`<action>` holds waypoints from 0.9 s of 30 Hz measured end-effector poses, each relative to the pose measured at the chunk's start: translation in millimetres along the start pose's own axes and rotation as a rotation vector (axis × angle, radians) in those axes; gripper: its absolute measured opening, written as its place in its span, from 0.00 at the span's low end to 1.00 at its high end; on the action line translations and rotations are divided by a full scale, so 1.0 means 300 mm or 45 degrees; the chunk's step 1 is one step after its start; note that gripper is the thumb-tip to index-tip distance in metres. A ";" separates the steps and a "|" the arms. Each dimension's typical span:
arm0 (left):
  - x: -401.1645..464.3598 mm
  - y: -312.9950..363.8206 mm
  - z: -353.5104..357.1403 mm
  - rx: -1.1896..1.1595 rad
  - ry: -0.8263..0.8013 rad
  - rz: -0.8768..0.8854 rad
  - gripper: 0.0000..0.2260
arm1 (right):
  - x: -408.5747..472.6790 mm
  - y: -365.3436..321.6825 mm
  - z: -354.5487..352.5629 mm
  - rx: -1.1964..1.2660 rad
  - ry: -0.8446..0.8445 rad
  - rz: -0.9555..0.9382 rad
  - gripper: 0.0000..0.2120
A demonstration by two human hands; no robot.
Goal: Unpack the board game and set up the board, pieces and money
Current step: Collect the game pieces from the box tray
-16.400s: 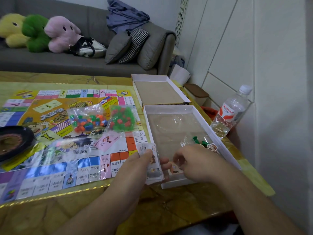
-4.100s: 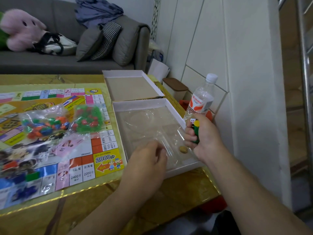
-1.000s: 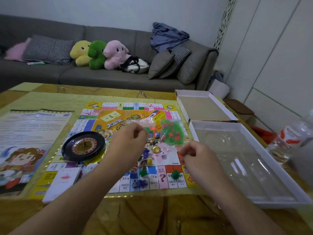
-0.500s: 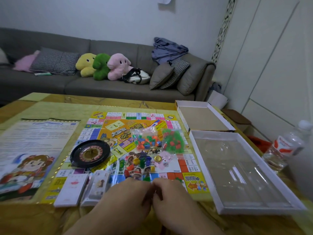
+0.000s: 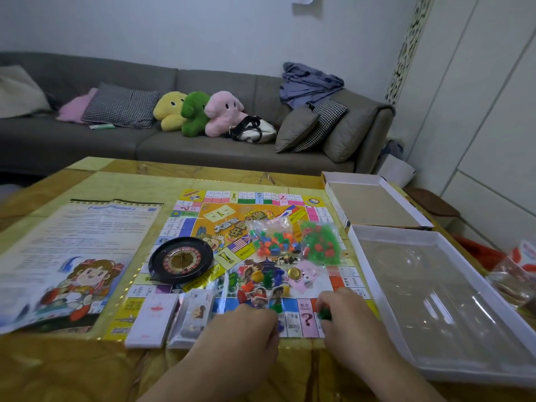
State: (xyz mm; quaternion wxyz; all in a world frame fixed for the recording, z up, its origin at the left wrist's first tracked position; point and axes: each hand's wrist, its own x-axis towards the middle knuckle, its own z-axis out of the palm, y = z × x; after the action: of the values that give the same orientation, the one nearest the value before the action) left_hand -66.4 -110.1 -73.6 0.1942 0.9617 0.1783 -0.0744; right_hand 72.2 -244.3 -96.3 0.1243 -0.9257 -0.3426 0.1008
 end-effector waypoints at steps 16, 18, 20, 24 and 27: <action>-0.006 -0.083 -0.011 -0.007 0.084 -0.025 0.08 | 0.077 -0.030 0.028 0.845 0.146 0.088 0.18; -0.006 -0.082 -0.011 -0.015 0.076 -0.028 0.08 | 0.072 -0.018 0.022 0.742 0.169 0.087 0.18; -0.004 -0.078 -0.003 0.000 0.090 -0.015 0.08 | 0.059 -0.017 0.020 0.646 0.139 0.074 0.18; -0.003 -0.069 0.012 0.010 0.092 -0.031 0.07 | 0.032 -0.031 0.028 0.531 0.069 0.015 0.16; 0.003 -0.085 0.017 -0.028 0.204 -0.112 0.05 | 0.026 -0.034 0.040 0.452 0.076 -0.027 0.12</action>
State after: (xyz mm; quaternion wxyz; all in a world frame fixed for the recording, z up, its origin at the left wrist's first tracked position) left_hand -75.6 -90.0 -87.2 0.1864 0.9537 0.2361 -0.0036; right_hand 68.5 -229.8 -105.2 0.2969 -0.8881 -0.3256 0.1309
